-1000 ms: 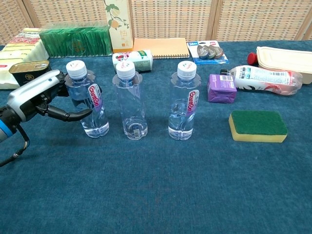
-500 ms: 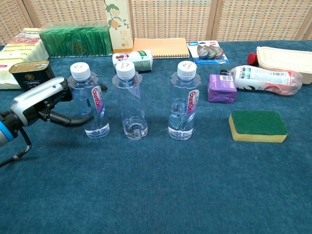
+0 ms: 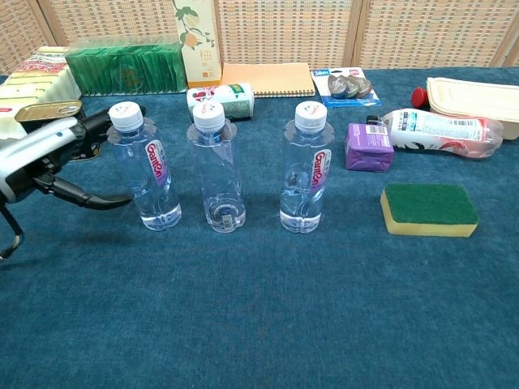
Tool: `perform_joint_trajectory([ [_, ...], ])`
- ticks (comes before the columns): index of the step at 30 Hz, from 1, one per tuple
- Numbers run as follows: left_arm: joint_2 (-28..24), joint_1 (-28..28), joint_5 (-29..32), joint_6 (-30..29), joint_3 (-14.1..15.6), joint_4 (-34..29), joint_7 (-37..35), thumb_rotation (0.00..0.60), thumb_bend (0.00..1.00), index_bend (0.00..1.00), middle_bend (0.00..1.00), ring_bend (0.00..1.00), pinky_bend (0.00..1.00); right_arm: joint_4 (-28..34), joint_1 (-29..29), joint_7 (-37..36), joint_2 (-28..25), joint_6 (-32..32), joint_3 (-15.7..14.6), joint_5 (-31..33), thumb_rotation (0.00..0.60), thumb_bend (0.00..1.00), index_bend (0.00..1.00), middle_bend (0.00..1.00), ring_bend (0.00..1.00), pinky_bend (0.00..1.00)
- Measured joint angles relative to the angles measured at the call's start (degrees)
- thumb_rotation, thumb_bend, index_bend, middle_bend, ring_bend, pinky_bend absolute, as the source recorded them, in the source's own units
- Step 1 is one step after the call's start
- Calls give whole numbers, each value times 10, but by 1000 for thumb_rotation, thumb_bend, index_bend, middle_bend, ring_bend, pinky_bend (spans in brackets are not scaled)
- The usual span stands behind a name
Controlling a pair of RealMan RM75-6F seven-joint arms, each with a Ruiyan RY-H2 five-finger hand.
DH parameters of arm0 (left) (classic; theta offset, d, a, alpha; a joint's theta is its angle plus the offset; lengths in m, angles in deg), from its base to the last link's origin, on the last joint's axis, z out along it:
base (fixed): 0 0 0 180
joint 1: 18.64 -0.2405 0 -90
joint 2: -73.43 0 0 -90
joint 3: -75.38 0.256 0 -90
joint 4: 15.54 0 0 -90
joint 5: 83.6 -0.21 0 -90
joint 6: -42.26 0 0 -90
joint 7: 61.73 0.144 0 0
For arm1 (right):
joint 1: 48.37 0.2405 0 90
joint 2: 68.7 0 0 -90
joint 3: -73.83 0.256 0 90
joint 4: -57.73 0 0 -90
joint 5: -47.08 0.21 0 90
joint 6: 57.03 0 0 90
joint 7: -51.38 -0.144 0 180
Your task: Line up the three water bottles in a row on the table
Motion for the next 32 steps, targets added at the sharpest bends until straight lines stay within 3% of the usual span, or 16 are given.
perform_joint_trajectory([
  [8,-93,-34,10,-46,-2,-76,38,600,132,0,0,0,0,7,-2,6,-3,-1,-2,-2,600,0,145,7,0,0],
  [14,-213,-74,59,-53,-6,-189,132,600,100,0,0,0,0,15,-5,21,-4,-4,-3,-5,600,0,147,7,0,0],
  [21,-319,-145,111,-79,0,-324,237,600,103,0,0,0,0,27,-13,73,-5,-13,-2,-3,600,0,147,3,0,0],
  [27,-364,-194,132,-97,21,-401,307,600,103,0,0,0,0,58,-29,125,-18,-20,-3,16,600,0,147,1,0,0],
  [32,-376,-242,109,-152,32,-434,336,600,102,0,0,0,0,77,-44,142,-34,-32,-8,15,600,0,147,1,0,0],
])
